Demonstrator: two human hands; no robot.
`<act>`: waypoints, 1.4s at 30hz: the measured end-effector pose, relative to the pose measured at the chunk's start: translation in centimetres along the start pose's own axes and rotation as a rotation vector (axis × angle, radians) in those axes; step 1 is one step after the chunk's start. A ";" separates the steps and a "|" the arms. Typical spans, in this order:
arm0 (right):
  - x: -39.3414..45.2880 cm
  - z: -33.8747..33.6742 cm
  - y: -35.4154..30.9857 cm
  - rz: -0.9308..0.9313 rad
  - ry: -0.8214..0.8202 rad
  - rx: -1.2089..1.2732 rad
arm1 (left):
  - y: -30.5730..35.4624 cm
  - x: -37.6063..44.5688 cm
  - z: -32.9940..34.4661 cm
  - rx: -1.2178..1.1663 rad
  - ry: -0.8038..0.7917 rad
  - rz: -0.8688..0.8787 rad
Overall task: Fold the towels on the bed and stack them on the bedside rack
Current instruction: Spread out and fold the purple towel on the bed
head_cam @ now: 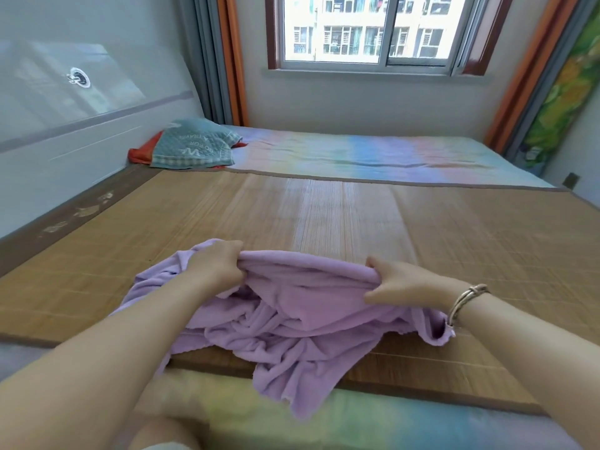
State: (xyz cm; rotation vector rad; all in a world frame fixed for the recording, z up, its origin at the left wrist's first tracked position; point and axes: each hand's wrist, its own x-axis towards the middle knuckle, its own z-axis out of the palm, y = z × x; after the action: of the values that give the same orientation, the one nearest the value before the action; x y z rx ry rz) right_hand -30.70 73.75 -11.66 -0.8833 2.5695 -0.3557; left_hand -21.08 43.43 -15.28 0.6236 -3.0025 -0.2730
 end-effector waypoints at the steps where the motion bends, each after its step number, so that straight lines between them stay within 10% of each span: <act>1: 0.1 0.0 0.3 0.033 -0.098 -0.034 | -0.6 0.2 0.2 -0.046 0.020 -0.016; 7: 4.2 0.3 1.2 0.183 0.053 -0.560 | -1.9 1.8 -1.5 0.061 -0.256 0.109; 11: 8.4 -0.2 1.4 0.317 0.012 -0.707 | -1.5 5.5 -3.0 0.449 -0.160 -0.164; 13: 11.4 -1.4 1.4 0.362 -0.058 -0.455 | -0.5 7.6 -3.6 0.293 -0.236 -0.341; 17: 16.9 -6.2 0.4 0.401 -0.116 0.756 | 0.8 12.4 -5.0 -0.779 -0.445 -0.490; 23: 22.6 -20.0 -3.3 -0.114 0.811 0.987 | 3.9 21.9 -14.9 -1.064 0.345 -0.216; 30: 17.3 -24.4 -2.3 -0.193 0.913 0.589 | 2.9 20.6 -21.5 -0.833 0.820 0.458; 36: 13.8 -15.2 3.1 0.161 0.816 -0.040 | 2.1 14.7 -13.5 -0.108 0.359 0.043; 42: 9.7 -2.7 7.6 0.318 0.543 -0.465 | 0.5 7.9 2.2 -0.146 -0.032 -0.210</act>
State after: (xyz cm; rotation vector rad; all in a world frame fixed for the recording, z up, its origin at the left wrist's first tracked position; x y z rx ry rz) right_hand -42.91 73.71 -14.75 -0.5454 3.3162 0.1281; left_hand -28.70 41.09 -17.19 0.9274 -2.9131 -0.5126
